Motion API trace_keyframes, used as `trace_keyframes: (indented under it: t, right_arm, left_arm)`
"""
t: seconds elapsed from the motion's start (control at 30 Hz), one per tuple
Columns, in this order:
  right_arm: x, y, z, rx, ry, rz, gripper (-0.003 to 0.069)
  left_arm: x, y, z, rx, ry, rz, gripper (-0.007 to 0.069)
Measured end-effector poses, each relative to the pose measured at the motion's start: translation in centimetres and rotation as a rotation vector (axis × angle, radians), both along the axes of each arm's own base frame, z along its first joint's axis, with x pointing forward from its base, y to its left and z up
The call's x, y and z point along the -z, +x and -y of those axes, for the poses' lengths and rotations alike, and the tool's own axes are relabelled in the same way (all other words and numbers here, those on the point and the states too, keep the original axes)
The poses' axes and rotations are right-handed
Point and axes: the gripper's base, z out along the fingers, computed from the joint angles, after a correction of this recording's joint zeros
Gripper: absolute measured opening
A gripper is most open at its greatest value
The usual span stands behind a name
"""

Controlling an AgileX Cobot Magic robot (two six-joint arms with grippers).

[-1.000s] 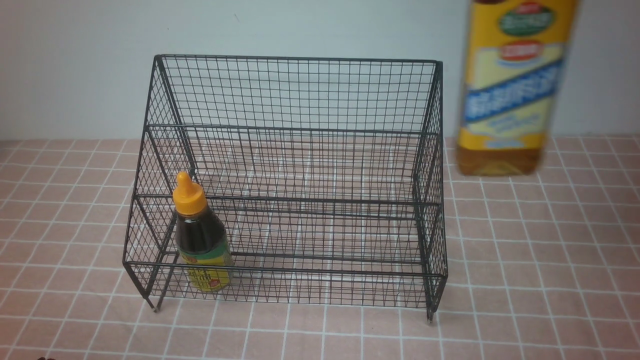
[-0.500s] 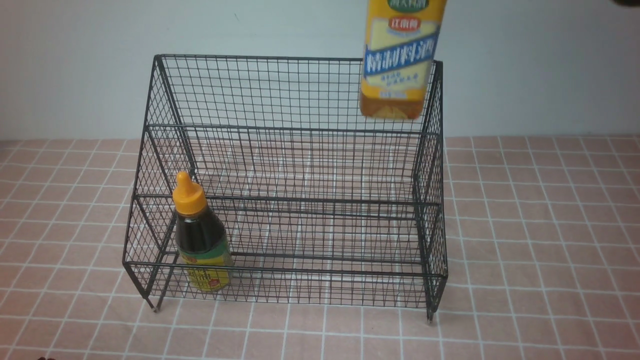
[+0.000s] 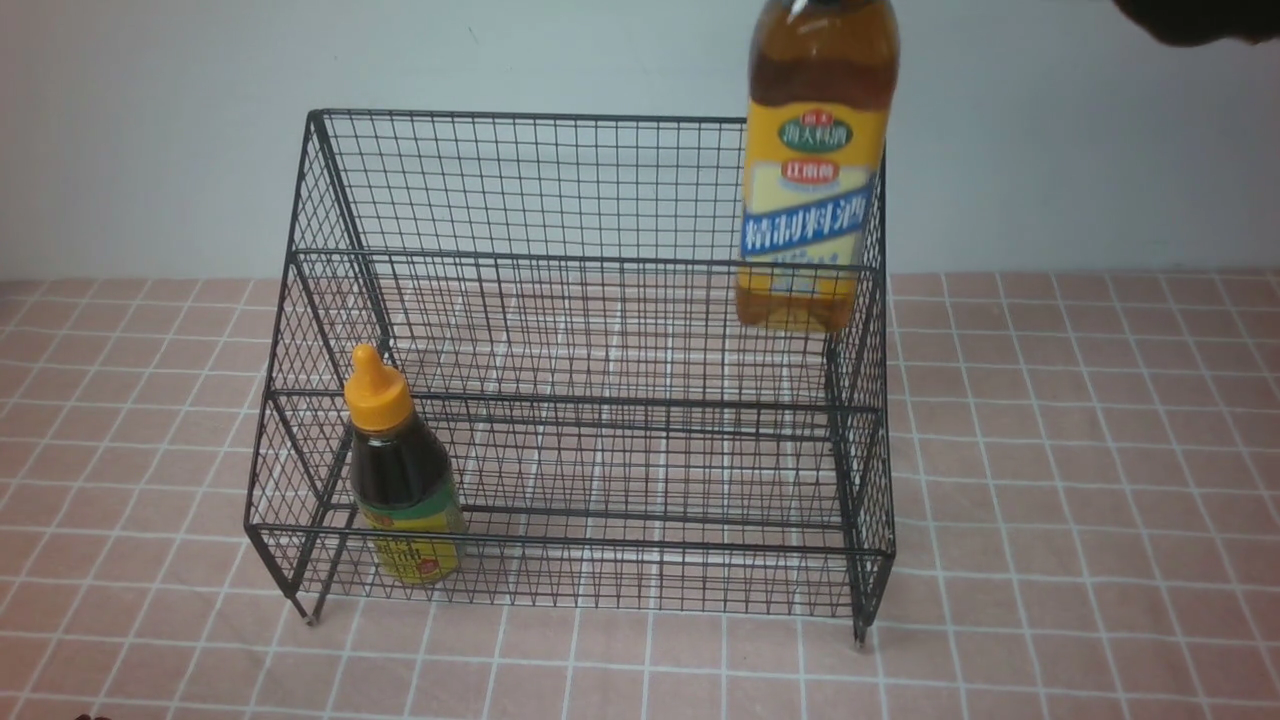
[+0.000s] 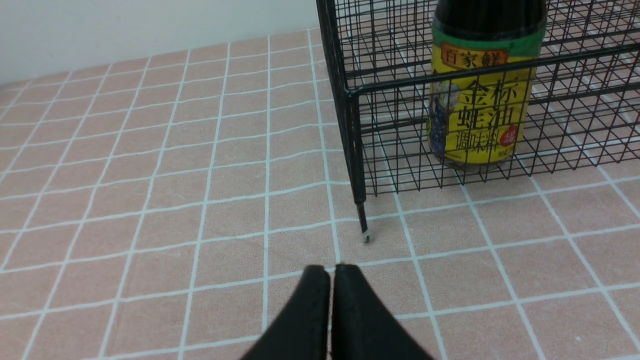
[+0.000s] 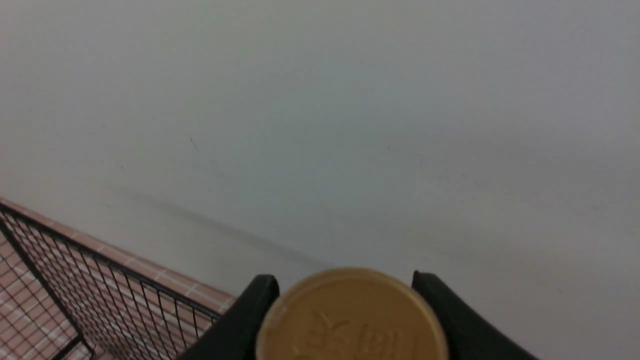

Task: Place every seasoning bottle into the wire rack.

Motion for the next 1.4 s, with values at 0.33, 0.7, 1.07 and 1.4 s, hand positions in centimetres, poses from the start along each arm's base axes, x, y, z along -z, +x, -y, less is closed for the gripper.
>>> trace_keyframes:
  t: [0.33, 0.7, 1.07, 1.4]
  right_arm:
    - [3.7, 1.2, -0.6, 0.019, -0.062, -0.183, 0.0313]
    - [5.1, 1.7, -0.9, 0.018, -0.076, -0.231, 0.0314]
    - [-0.8, -1.3, -1.2, -0.047, -0.032, -0.092, 0.0494]
    - [-9.8, -10.3, 4.3, -0.022, -0.042, -0.109, 0.0315]
  left_arm:
    - [0.0, 0.0, 0.0, 0.001, 0.002, 0.0, -0.0007]
    - [0.0, 0.0, 0.0, 0.001, 0.002, 0.0, -0.0007]
    - [0.0, 0.0, 0.0, 0.001, 0.004, 0.0, -0.0007]
    - [0.0, 0.0, 0.0, 0.001, 0.004, 0.0, -0.0007]
